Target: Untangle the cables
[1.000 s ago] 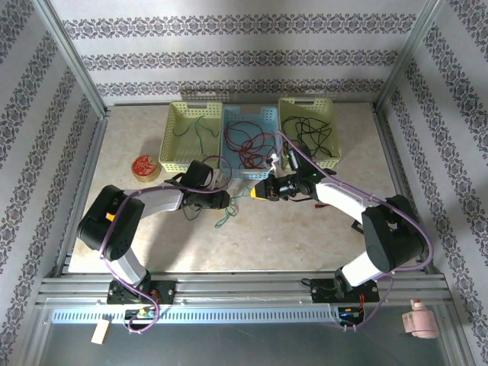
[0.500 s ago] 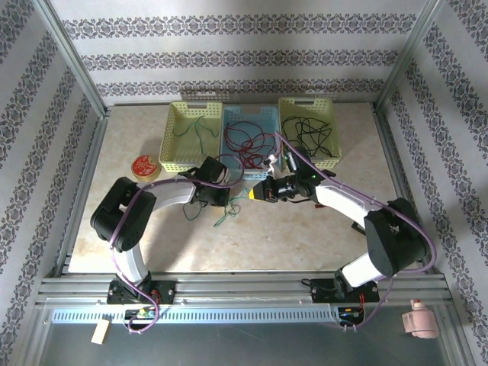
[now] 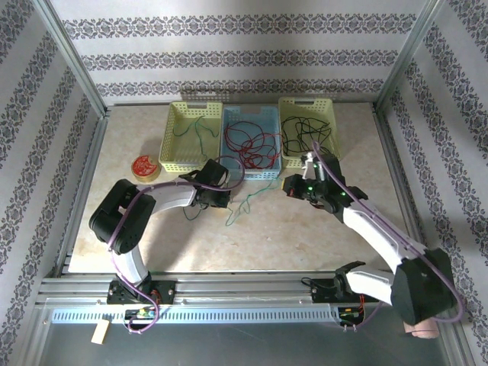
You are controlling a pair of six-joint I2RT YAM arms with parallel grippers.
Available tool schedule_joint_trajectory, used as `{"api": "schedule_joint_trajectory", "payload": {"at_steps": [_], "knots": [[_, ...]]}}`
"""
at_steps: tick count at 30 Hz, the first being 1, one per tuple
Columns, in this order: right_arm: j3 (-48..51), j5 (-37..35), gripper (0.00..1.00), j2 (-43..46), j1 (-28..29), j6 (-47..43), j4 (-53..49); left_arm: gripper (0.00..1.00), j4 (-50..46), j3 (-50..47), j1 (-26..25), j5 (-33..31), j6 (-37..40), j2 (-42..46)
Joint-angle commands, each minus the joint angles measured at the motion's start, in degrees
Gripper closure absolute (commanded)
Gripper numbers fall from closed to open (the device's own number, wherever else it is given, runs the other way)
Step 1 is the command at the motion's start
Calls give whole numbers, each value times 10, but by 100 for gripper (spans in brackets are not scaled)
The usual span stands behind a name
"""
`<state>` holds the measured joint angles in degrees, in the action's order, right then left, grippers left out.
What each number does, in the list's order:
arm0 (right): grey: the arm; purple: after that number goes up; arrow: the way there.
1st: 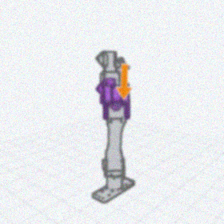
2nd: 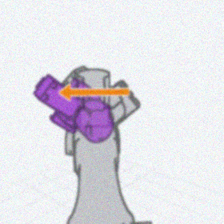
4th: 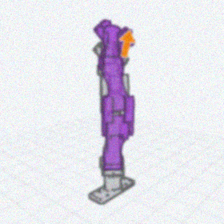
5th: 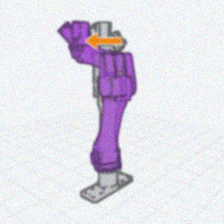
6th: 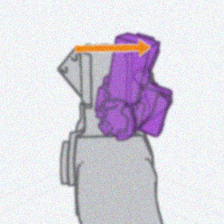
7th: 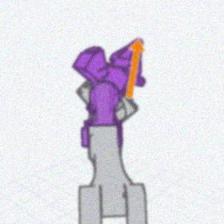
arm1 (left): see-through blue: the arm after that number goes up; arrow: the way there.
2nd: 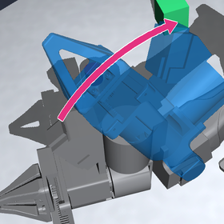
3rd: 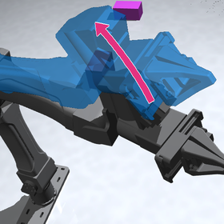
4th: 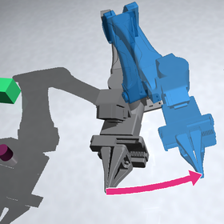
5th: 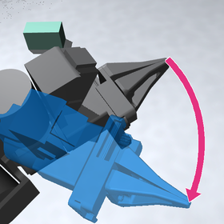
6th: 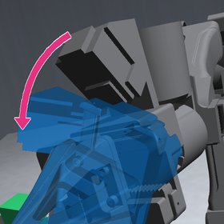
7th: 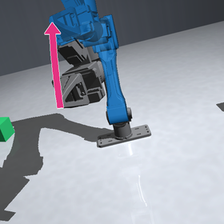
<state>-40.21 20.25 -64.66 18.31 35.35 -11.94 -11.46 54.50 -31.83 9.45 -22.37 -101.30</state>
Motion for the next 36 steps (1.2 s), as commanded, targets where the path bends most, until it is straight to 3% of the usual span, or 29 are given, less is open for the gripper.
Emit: {"api": "schedule_joint_trajectory", "payload": {"at_steps": [1,15,24,30,36], "knots": [[14,-125,100,53,-31,33,-10,100,-75,-46,-2,-53,-6,-19],[39,-257,100,123,-107,71,-110,100,-99,-87,6,-99,-30,33],[32,-269,100,115,-129,72,-123,100,-90,-101,14,-91,-32,80],[29,-229,100,92,-125,44,-108,100,-9,-127,14,17,-5,184],[6,-237,100,44,-17,8,-82,100,21,-91,0,140,27,223]]}}
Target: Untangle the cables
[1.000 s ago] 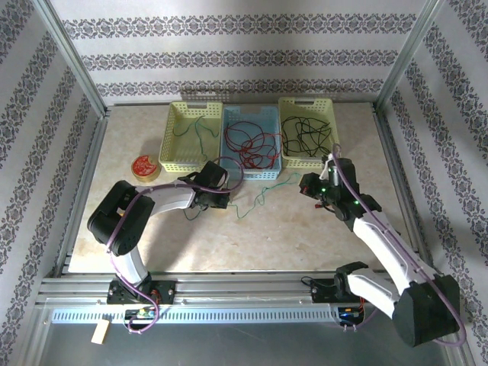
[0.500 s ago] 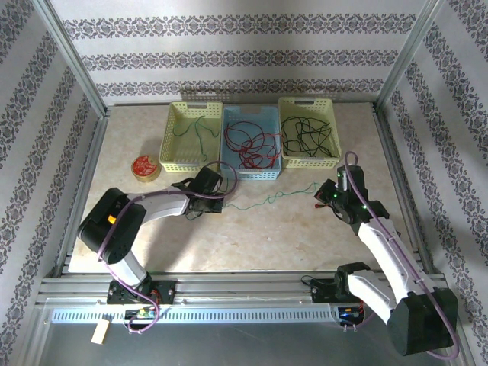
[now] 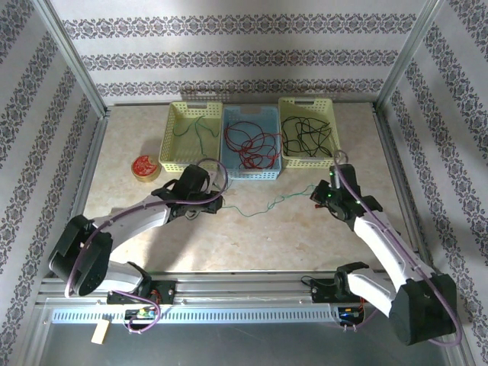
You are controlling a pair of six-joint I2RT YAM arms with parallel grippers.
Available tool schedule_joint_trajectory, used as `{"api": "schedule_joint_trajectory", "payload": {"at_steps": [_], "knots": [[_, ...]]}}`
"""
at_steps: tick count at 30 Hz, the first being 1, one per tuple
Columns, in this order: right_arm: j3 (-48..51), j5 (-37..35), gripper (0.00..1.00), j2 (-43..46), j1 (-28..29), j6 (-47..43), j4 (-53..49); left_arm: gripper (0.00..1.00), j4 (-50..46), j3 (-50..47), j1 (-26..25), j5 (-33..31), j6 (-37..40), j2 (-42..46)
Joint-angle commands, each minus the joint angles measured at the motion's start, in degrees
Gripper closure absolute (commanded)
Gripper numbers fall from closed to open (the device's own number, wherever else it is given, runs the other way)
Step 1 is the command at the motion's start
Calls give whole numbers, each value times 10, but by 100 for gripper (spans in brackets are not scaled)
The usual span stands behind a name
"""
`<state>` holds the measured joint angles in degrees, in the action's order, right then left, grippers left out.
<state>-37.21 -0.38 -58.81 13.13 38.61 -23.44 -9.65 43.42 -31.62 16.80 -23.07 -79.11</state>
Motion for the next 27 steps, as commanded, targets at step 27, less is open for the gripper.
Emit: {"api": "schedule_joint_trajectory", "payload": {"at_steps": [27], "knots": [[-78,267,100,-124,111,-120,92,100,58,63,-10,94,26,-26]]}}
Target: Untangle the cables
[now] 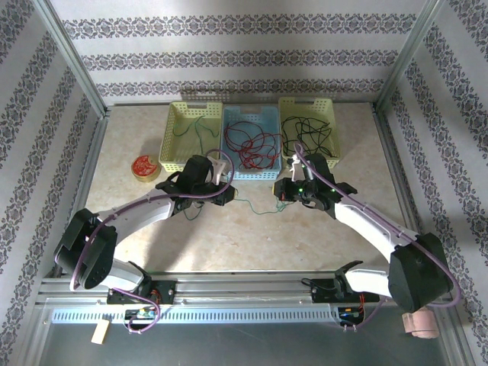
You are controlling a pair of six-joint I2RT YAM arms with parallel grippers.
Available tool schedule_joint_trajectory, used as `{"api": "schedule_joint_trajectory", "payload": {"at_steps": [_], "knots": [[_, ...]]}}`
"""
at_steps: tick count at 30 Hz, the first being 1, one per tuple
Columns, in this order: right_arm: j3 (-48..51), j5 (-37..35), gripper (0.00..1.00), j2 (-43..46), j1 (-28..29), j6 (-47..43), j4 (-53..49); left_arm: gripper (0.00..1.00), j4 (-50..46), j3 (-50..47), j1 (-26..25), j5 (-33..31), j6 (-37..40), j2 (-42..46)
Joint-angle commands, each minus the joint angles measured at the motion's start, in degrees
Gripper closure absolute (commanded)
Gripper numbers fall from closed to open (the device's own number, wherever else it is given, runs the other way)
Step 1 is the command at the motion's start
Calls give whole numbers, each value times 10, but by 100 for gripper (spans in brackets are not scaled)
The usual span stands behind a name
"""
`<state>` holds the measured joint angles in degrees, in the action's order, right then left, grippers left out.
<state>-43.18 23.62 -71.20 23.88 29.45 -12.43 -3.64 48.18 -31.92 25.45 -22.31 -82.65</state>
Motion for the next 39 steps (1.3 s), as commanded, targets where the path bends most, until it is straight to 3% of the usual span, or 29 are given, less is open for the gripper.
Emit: {"api": "schedule_joint_trajectory", "payload": {"at_steps": [1,6,16,25,39], "knots": [[-19,19,100,1,2,-29,-20,100,-2,15,-7,10,20,13],[-14,-27,100,17,-13,-13,-8,100,-12,13,-7,31,26,17],[-2,120,100,65,-133,46,26,100,-23,-13,-7,27,36,28],[18,157,100,105,-186,35,-3,100,-19,-23,-7,19,34,30],[20,272,100,114,-181,46,10,100,-9,-15,-7,37,28,11]]}}
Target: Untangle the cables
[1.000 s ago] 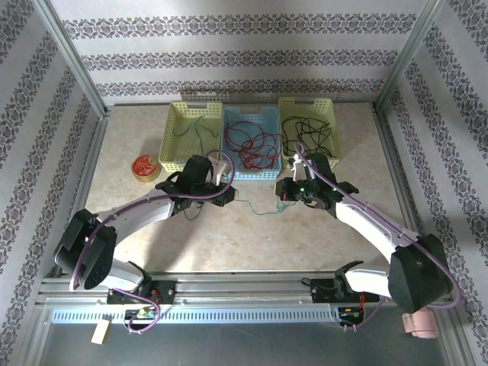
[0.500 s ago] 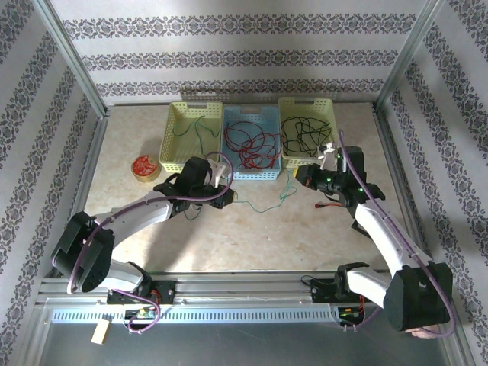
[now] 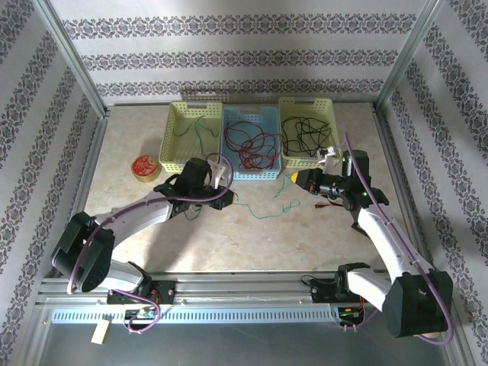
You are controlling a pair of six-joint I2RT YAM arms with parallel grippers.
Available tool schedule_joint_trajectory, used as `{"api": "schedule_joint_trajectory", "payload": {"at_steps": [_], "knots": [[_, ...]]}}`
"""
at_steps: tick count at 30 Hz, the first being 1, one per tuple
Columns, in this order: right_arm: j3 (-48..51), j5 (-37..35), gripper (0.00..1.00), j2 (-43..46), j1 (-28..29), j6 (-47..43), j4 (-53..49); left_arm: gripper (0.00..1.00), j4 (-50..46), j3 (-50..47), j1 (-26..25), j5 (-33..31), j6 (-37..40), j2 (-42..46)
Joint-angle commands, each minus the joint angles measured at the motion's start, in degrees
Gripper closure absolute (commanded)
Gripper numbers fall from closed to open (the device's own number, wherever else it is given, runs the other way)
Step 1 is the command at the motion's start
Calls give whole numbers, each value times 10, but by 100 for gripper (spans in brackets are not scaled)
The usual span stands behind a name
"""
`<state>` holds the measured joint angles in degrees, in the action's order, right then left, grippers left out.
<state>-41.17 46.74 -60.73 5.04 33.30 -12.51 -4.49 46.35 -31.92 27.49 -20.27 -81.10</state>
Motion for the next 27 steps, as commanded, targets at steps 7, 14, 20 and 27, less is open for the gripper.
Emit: {"api": "schedule_joint_trajectory", "payload": {"at_steps": [7,14,20,27], "knots": [[2,-19,100,4,15,6,9,100,-4,10,-7,14,13,4],[25,-172,100,-13,23,21,-1,100,68,-22,75,31,-116,83],[40,-202,100,-9,23,18,-5,100,-6,35,193,-37,-145,116],[37,-190,100,-13,28,16,-2,100,-75,137,233,-281,-179,31]]}}
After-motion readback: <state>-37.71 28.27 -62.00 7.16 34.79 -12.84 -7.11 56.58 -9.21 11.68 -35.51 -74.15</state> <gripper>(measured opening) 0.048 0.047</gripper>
